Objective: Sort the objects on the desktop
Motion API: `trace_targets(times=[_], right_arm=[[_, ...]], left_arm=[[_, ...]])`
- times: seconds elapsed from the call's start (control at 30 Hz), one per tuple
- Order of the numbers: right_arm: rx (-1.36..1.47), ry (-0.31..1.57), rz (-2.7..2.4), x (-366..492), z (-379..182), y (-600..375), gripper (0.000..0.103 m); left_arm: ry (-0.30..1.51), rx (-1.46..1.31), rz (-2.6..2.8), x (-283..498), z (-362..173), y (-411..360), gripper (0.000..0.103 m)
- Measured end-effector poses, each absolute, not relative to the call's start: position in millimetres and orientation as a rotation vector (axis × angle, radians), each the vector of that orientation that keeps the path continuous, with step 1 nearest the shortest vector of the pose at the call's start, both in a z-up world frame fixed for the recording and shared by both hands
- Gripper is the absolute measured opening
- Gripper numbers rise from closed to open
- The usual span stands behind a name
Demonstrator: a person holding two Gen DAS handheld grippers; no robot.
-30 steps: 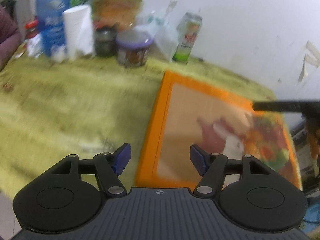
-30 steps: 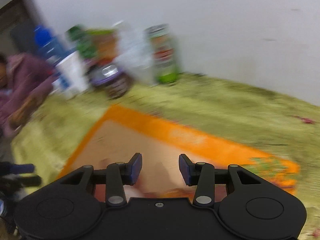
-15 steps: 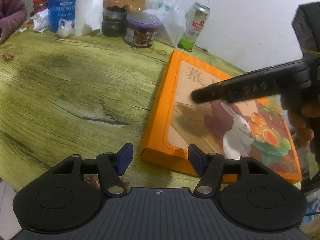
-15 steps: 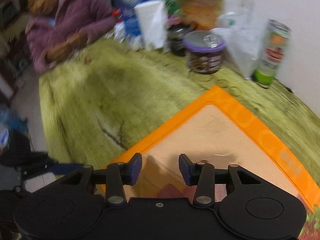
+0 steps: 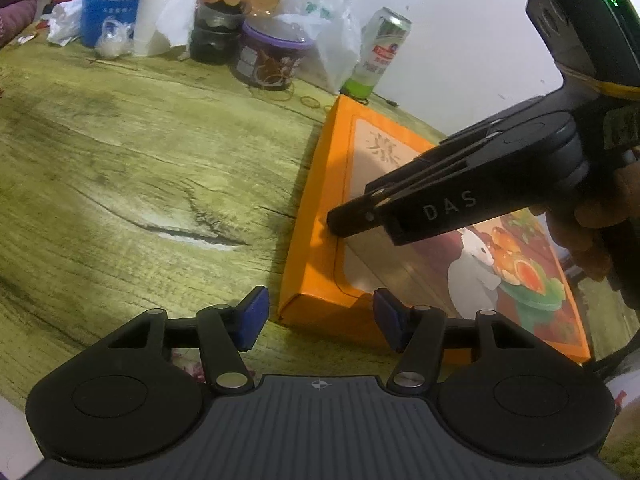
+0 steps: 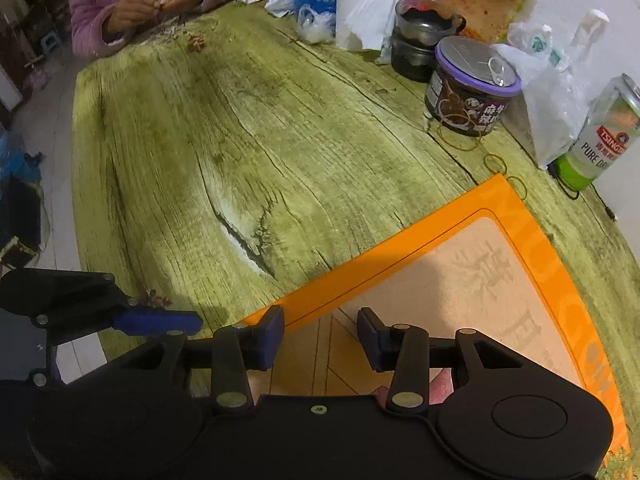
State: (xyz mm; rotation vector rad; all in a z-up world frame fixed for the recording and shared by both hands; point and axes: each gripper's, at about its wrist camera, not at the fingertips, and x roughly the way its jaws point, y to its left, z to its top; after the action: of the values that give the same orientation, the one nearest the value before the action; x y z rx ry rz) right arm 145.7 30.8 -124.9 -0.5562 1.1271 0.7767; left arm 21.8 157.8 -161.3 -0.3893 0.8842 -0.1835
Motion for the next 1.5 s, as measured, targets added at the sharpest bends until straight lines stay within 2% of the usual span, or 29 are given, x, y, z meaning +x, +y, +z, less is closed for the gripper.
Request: trace_targets(times=[0.3,0.63,0.9,1.17,1.33,1.5], right_arm=[[-0.563,1.154,0.761,149.8,-131.7,36.5,0.040],[-0.554,1.162,0.755,151.5,-136.2,36.8,0.040],[-0.417,1.170,0.728,152.2,-122.6,16.9,0.040],[-0.194,1.095,0.425,128.8,-74.8,-99.6,0.040],[-0.048,1.058,0.159,101.0,-64.6,-208.6,0.040],[0.073,1.055,0.033,86.2,-73.9,-292.2,0.040]], left_arm=[[0.897,-0.433,-0.208,27.0,-171.0,164.5,0.055],[0.905,-0.487,-0.217,27.1,-177.0,170.6,0.056],[0.913,-0.374,-0.238,27.0,-157.9,166.3,0.056],[0.872,-0.200,-0.375,47.5,-115.1,135.8,0.056],[0.848,-0.024,-0.553,62.2,-93.0,70.4,0.056],[0.892,0.104,-0.694,65.1,-95.1,-9.7,0.056]])
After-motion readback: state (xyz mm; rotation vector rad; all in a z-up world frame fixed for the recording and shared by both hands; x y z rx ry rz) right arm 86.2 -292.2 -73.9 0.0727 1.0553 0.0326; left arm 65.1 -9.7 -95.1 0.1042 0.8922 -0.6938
